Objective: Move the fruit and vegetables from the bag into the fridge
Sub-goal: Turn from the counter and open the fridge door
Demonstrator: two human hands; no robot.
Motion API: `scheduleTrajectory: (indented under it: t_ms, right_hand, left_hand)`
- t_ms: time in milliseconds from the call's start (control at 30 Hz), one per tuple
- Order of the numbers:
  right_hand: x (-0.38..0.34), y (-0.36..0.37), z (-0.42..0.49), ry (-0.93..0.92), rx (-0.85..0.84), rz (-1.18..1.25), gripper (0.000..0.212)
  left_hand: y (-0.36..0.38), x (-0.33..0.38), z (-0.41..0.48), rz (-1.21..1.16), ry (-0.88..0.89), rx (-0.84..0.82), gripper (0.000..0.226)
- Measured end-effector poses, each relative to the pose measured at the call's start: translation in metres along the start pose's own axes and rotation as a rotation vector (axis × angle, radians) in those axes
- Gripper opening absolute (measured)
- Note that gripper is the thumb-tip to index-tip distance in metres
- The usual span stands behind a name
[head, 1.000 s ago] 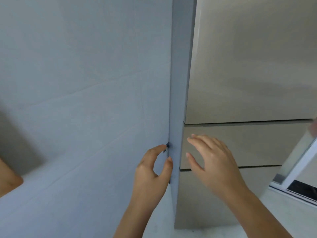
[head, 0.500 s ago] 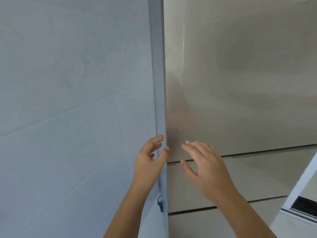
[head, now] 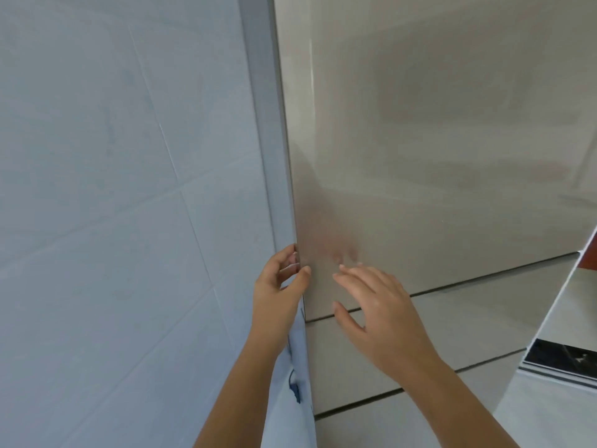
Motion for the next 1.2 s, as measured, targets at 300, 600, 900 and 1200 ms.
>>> scheduleTrajectory:
  t_ms: [300, 600, 900, 1200]
  right_hand:
    - [-0.011, -0.015, -0.015, 0.047, -0.014, -0.063, 0.038]
    - [-0.021, -0.048, -0.056, 0.152, -0.031, -0.129, 0.041]
    - [-0.034, -0.096, -0.121, 0.287, -0.067, -0.254, 0.044]
    - [-0.024, -0.161, -0.179, 0.404, -0.029, -0.348, 0.046]
  left_hand:
    - [0.002, -0.001, -0.007, -0.039, -0.053, -0.065, 0.039]
    - [0.014, 0.011, -0.058, -0.058, -0.005, -0.208, 0.044]
    - [0.041, 0.022, -0.136, -0.053, 0.049, -0.435, 0.045]
    - [0.087, 0.038, -0.212, -0.045, 0.059, -0.596, 0.044]
Point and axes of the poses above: each hand's wrist, its own z-axis towards the middle knuckle, its own y-axis out of the palm, x = y × z, the point moved 9 cm from there along z, towards the middle knuckle, and after that the axes turned 6 degrees about -z, right-handed, at the moved point
